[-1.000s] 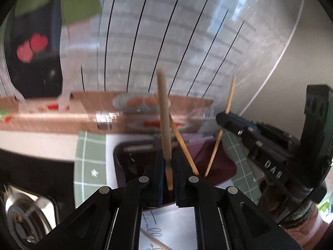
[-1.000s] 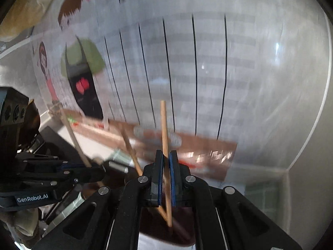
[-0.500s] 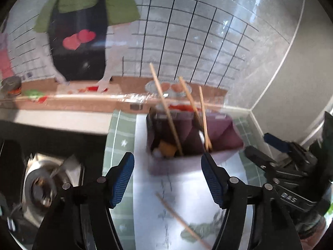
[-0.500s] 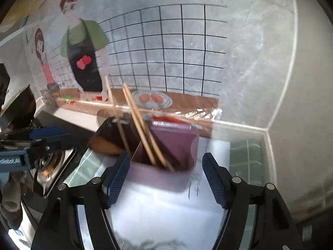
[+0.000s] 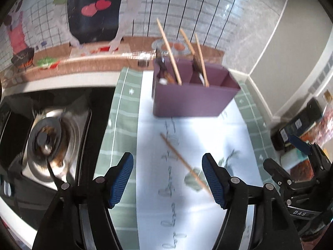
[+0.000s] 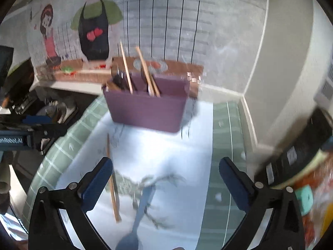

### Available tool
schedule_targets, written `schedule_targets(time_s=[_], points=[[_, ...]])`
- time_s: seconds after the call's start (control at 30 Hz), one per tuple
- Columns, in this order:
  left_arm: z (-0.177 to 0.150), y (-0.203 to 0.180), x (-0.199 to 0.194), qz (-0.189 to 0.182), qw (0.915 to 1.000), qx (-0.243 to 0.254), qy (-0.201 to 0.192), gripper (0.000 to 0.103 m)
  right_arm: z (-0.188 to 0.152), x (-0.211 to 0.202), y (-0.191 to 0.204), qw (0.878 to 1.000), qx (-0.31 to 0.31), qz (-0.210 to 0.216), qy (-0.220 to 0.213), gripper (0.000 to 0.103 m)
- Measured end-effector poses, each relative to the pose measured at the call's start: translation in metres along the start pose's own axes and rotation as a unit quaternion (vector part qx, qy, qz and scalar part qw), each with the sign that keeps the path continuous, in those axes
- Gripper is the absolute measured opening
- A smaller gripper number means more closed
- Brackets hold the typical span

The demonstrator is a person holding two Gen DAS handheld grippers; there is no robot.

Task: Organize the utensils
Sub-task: 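Grasp the grey spoon with the right tool while the left tool reaches the last chopstick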

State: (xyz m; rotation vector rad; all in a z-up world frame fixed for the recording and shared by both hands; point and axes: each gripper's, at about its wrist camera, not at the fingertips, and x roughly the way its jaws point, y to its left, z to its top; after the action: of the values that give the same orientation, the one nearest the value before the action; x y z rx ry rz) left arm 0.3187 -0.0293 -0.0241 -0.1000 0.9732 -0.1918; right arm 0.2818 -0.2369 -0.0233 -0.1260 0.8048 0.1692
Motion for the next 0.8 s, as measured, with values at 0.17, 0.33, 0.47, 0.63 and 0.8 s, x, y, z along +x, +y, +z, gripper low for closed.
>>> schedule_targets(time_s=[0.17,0.33,0.47,0.63,0.8], points=[[-0.029,0.007,0.013,-0.007,0.9993,-0.013,0.033,0.069,-0.038,0.003,0.016,0.998,-0.001,0.038,0.045,0.096],[-0.040,0.007,0.025,-0.024,0.9979,-0.020,0.056,0.069,-0.054,0.029,0.021,0.993,0.015,0.060,0.100,0.037],[-0.036,-0.001,0.044,-0.057,0.9939,-0.039,0.086,0.066,-0.052,0.054,0.016,0.990,0.041,0.066,0.118,0.030],[-0.027,-0.015,0.061,-0.051,0.9908,-0.058,0.111,0.065,-0.052,0.078,0.018,0.988,0.044,0.055,0.140,0.027],[-0.014,-0.013,0.082,-0.024,0.9856,-0.096,0.137,0.065,-0.054,0.079,0.010,0.986,0.033,0.076,0.143,0.010]])
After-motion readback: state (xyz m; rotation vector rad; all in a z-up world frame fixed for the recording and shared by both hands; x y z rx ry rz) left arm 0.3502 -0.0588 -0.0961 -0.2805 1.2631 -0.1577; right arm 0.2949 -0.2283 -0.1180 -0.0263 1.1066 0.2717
